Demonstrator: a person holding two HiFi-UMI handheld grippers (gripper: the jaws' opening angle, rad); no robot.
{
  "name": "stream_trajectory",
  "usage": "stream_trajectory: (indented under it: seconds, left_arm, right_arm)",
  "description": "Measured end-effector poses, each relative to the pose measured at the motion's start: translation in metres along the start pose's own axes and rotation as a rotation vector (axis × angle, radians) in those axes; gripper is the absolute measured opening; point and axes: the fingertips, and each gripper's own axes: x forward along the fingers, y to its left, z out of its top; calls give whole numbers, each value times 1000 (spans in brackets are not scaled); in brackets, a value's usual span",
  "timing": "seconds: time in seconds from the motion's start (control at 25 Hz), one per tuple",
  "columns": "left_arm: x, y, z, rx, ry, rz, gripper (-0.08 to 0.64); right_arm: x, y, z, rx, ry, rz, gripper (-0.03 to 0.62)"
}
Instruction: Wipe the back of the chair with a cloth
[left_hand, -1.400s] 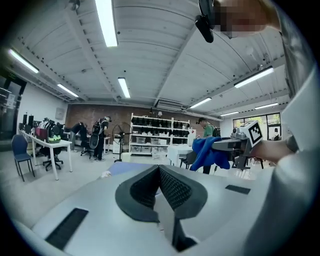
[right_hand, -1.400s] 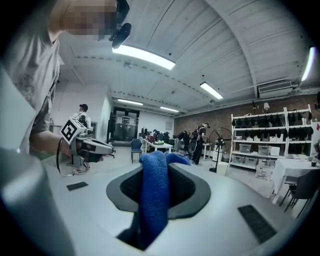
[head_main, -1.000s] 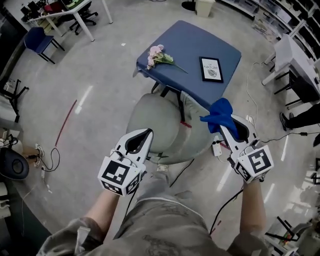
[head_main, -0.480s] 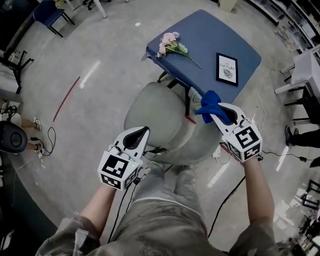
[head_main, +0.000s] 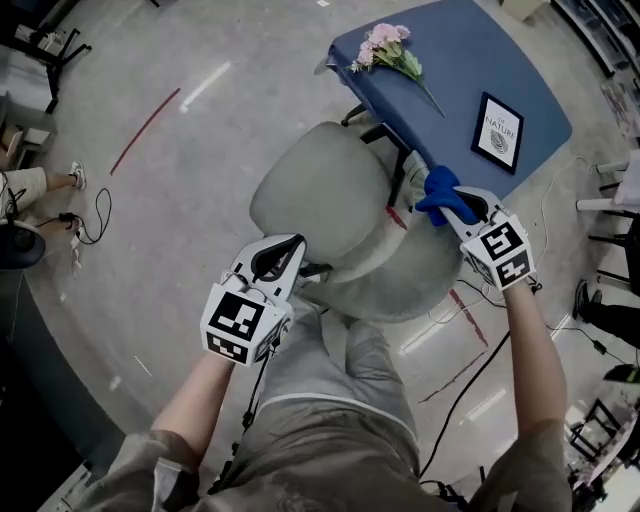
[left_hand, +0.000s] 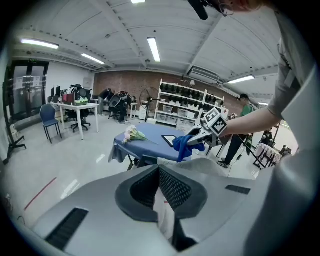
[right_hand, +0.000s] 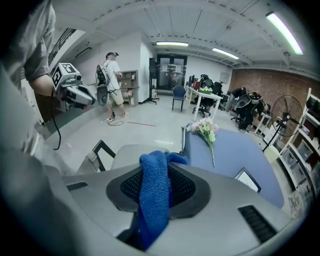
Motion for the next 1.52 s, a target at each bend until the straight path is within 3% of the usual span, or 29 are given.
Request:
stream_trajectory:
  seconds: [0.24, 0.52, 0.92, 1.08, 1.4, 1.44, 1.52]
  left_arm:
    - [14, -3, -27, -42, 24, 15, 17]
    - [21, 3, -54, -36, 64, 18, 17]
    - [27, 18, -77, -71, 90, 38, 17]
    - [27, 24, -89, -93, 102, 42, 17]
    - [20, 35, -104, -98, 115, 45, 17]
    - [18, 36, -105, -103, 115, 45, 17]
    - [14, 38, -110, -114, 117, 47, 17]
  right_arm:
    - [26, -18, -53, -28, 136, 27, 107]
    - [70, -28, -77, -87, 209, 39, 107]
    - [124, -10, -134, -329, 536, 116, 104]
    - [128, 12, -149, -480, 665, 192, 103]
    - [111, 71, -183, -716, 951, 469, 100]
    - [108, 85, -186, -709, 972, 525, 100]
    - [104, 125, -188, -603, 977, 665, 100]
